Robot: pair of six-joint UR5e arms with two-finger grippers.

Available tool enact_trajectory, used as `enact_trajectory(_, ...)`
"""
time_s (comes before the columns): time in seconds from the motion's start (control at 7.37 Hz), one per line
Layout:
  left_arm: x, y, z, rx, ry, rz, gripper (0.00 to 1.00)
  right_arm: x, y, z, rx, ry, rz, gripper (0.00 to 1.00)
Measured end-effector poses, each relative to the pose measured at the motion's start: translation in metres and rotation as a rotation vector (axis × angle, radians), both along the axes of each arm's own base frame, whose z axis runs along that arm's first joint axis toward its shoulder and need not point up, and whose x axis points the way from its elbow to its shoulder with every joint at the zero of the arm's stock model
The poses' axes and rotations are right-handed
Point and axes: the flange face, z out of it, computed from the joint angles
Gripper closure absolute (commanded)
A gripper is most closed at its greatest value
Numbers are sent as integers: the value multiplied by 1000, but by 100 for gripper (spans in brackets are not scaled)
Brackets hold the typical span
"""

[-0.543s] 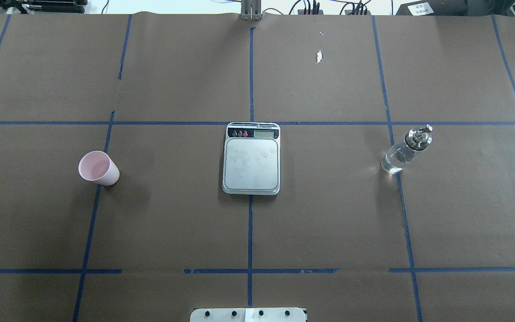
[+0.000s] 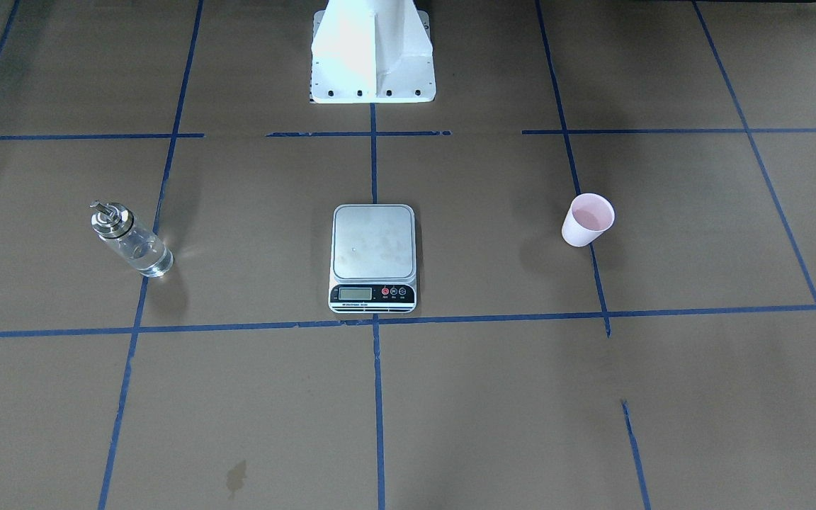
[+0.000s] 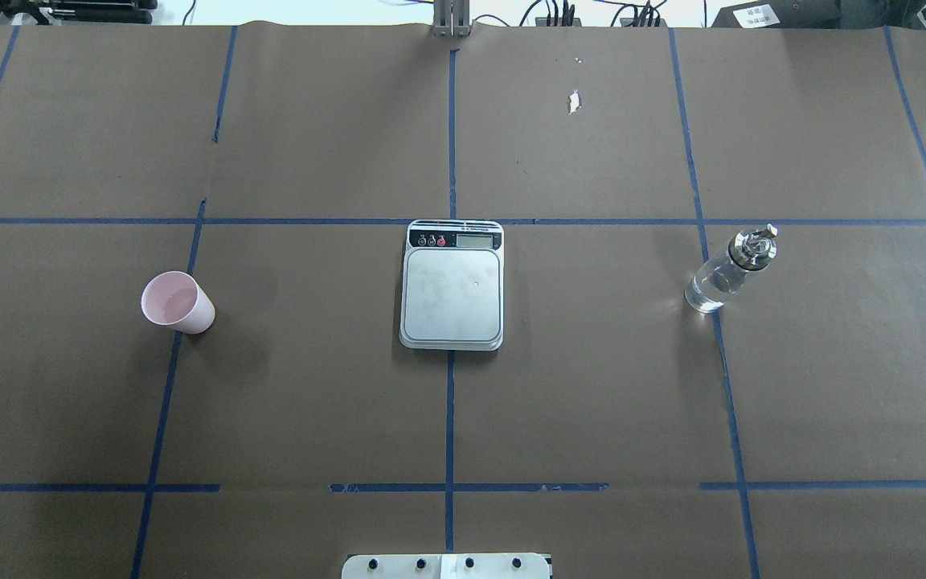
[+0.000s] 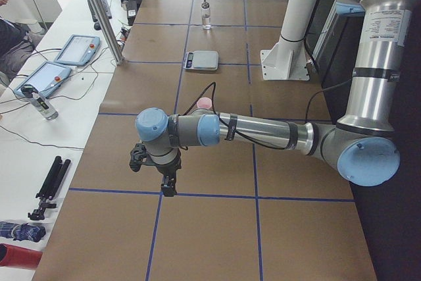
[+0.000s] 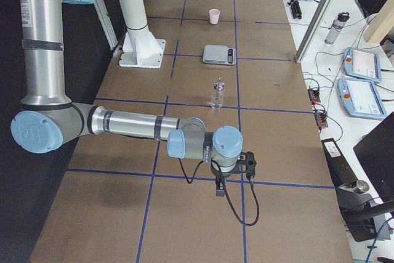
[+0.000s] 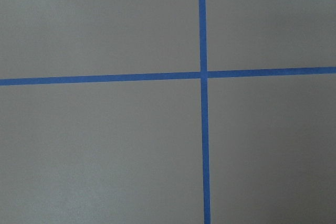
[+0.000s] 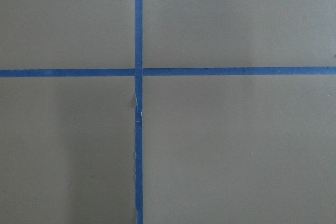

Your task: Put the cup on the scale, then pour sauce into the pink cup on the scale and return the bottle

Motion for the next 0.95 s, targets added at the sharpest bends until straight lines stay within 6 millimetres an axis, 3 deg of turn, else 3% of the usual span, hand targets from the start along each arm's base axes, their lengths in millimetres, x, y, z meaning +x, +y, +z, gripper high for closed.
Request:
enact_trajectory(0.27,0,0,-23,33,-5,-4,0,0,-1,0,2,1,0,0)
enact_trajectory(0.41,0,1,-52,54,-6,-7,0,0,-1,-1,5,1,0,0)
enact_trajectory(0.81,8,27,-179,196,27,-1,0,1,-2,-4,13,-1,2,0)
enact_trajectory(0.95,26,30,-204,239,87,24,0,1,-2,-6,17,-2,2,0)
